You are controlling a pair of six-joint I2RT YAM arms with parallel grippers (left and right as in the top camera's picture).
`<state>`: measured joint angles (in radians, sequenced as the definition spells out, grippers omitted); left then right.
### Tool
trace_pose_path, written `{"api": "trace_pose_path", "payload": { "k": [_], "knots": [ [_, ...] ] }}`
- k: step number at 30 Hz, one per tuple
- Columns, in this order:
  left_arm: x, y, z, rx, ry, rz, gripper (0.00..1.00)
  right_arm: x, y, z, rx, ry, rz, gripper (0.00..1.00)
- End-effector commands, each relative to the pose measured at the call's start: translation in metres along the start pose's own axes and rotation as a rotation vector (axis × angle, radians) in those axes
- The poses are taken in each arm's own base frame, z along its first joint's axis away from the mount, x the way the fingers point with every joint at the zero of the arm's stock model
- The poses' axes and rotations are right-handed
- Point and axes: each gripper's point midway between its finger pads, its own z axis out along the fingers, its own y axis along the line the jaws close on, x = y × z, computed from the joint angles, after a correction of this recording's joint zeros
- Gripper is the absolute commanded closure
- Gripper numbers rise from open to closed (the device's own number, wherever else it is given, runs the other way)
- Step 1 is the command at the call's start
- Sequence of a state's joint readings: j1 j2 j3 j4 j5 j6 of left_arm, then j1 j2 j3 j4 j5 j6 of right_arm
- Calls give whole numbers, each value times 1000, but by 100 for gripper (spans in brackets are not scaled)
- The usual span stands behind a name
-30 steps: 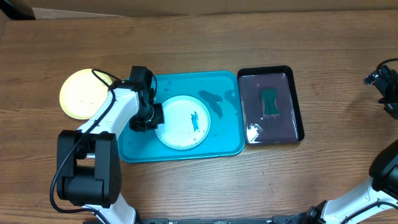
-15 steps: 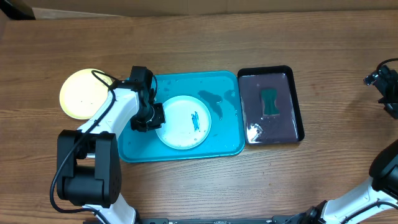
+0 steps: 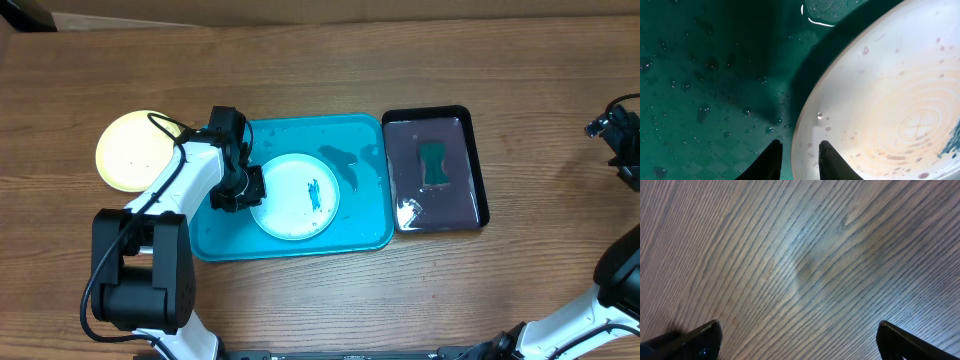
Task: Clean dirty plates on tray and stack at the side
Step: 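Hold the white plate's left rim steady with the left gripper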
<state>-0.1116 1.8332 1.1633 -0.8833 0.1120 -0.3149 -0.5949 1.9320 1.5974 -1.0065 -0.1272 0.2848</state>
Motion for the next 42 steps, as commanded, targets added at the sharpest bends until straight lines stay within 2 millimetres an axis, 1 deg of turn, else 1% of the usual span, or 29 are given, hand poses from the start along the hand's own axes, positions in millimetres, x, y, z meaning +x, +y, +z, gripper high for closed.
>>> {"api": "trace_pose_path", "payload": {
  "k": [1,8,11,14,17,22,25,28,29,31,32,33,34,37,39,42],
  "knots": [
    [6,-1,6,-1,25,-10,72,-9,6,-13,-20,-42,-2,0],
    [8,0,7,-2,29,-8,71,-9,6,-13,-20,-42,-2,0],
    [7,2,7,-17,24,-6,67,-9,6,-13,-20,-42,-2,0],
    [7,4,7,-27,22,-6,66,-9,6,-13,-20,-42,-2,0],
    [6,4,7,-27,21,-6,74,-9,6,-13,-20,-42,-2,0],
    [7,4,7,-28,22,-6,73,-9,6,-13,-20,-42,-2,0],
    [9,5,10,-28,24,-7,79,-9,6,-13,-20,-42,-2,0],
    [14,8,17,-30,33,-8,79,-9,6,-13,-20,-42,-2,0],
    [14,8,18,-30,32,-7,81,-9,6,-13,-20,-42,-2,0],
    [15,8,18,-30,32,-7,92,-9,6,-13,-20,-42,-2,0],
    [14,8,18,-29,32,-7,95,-9,6,-13,-20,-42,-2,0],
    [14,8,18,-28,32,-7,95,-9,6,-13,-20,-42,-2,0],
    [14,7,18,-25,30,-8,94,-9,6,-13,-20,-42,-2,0],
    [10,6,15,-22,19,-5,81,-9,6,-13,-20,-42,-2,0],
    [6,4,11,-20,13,1,75,-9,6,-13,-20,-42,-2,0],
    [0,1,3,-17,3,2,74,-9,6,-13,-20,-42,-2,0]
  ]
}}
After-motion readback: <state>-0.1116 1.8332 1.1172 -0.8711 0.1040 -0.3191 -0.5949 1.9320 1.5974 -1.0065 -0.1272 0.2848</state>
